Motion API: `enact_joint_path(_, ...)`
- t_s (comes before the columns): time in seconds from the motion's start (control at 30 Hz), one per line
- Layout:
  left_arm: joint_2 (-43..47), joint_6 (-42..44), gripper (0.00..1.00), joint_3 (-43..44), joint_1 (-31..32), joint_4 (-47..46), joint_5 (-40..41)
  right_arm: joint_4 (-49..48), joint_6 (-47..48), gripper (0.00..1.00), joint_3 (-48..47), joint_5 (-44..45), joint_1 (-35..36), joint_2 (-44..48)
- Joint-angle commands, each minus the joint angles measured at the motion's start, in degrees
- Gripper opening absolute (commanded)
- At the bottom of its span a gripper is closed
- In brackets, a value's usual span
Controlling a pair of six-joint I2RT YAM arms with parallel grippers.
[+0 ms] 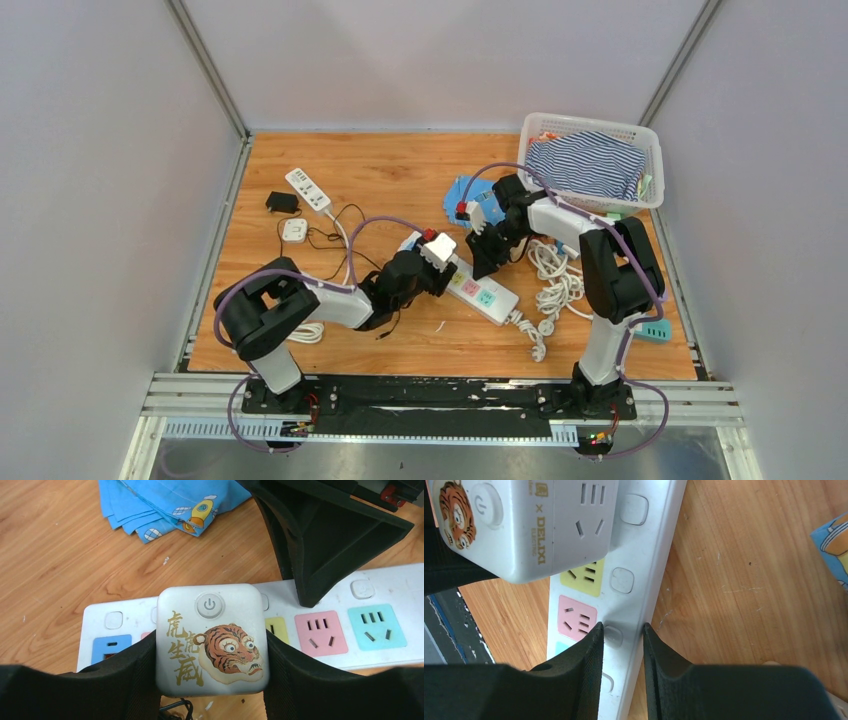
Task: Pull the plug off the socket
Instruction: Remove the plug from the socket.
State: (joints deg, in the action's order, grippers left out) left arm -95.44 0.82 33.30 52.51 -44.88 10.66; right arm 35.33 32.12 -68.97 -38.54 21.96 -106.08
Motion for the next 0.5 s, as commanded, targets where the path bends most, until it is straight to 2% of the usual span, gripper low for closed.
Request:
enact_joint_path(0.0,3.2,3.4,0.00,0.9,1.4,-8.0,-0.8,1.7,5.0,0.26,4.4,19.1,0.5,-6.7)
enact_joint_path(0.13,3.2,-14.2,0.00,0.9,-5.4,-12.4,-16.2,1.7,5.0,0.26,4.3,19.2,0.5,-6.8)
enact_joint_path(0.23,1.0,-19.8,0.00,-0.1,-7.7,-18.3,-20.9,1.8,5.1,0.25,4.3,19.1,0.6,-6.9)
enact_joint_path(0.33,2.1,-16.8,0.00,-0.3,-7.4,-16.1,-18.7,1.8,5.1,0.24,4.2,19.1,0.6,-7.0)
enact_joint_path(0.37,3.4,-13.4,0.00,-0.2,-6.1,-13.0,-14.7,1.8,5.1,0.24,4.2,19.1,0.6,-7.0)
enact_joint_path(0.43,5.9,-0.7,0.00,1.1,-0.8,-4.7,-2.8,1.8,5.2,0.22,4.1,19.1,0.6,-7.2)
enact_joint_path(0.47,6.3,3.0,0.00,1.6,1.1,-3.5,0.7,1.9,5.1,0.21,4.1,19.1,0.6,-7.3)
